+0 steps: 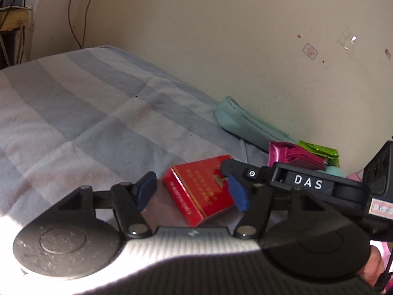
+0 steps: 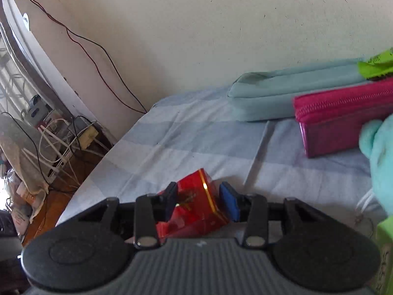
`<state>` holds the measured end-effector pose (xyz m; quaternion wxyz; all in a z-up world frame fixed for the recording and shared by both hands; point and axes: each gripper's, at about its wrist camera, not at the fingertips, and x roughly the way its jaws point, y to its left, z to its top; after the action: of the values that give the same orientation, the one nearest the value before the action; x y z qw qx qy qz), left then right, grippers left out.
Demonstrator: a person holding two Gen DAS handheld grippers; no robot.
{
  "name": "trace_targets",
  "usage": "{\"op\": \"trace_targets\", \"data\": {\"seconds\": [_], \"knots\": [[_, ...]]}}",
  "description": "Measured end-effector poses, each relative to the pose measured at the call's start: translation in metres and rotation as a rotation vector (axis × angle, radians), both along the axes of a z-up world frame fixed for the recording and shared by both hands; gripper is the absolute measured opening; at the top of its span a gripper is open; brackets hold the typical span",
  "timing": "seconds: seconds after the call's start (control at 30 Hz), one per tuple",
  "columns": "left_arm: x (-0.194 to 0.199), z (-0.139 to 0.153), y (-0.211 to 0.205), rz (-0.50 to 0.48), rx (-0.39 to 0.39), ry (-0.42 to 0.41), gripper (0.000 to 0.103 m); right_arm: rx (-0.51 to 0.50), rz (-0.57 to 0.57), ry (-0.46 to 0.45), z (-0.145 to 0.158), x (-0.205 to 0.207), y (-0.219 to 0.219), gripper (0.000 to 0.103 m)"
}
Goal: Organize objects
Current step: 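Move the right gripper to the red box and grasp it, then carry the red box into the pink tin and open the right gripper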
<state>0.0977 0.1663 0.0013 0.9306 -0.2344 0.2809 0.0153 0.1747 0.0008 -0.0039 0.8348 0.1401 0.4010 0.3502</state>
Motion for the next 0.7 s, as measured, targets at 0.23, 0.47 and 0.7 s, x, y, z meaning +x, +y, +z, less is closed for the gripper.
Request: {"op": "trace_targets", "data": {"seconds": [0.23, 0.47, 0.7], "knots": [[-0.013, -0.001, -0.02, -0.135, 0.006, -0.004, 0.063, 0.015, -0.065, 0.031, 0.012, -0.03, -0.026, 0.034], [-0.051, 0.003, -0.072, -0.321, 0.077, -0.011, 0.065, -0.011, -0.122, -0.003, 0.02, -0.086, -0.083, 0.035], [-0.091, -0.002, -0.14, -0.548, 0.117, -0.02, 0.065, -0.023, -0.226, -0.052, 0.019, -0.162, -0.162, 0.035]]}}
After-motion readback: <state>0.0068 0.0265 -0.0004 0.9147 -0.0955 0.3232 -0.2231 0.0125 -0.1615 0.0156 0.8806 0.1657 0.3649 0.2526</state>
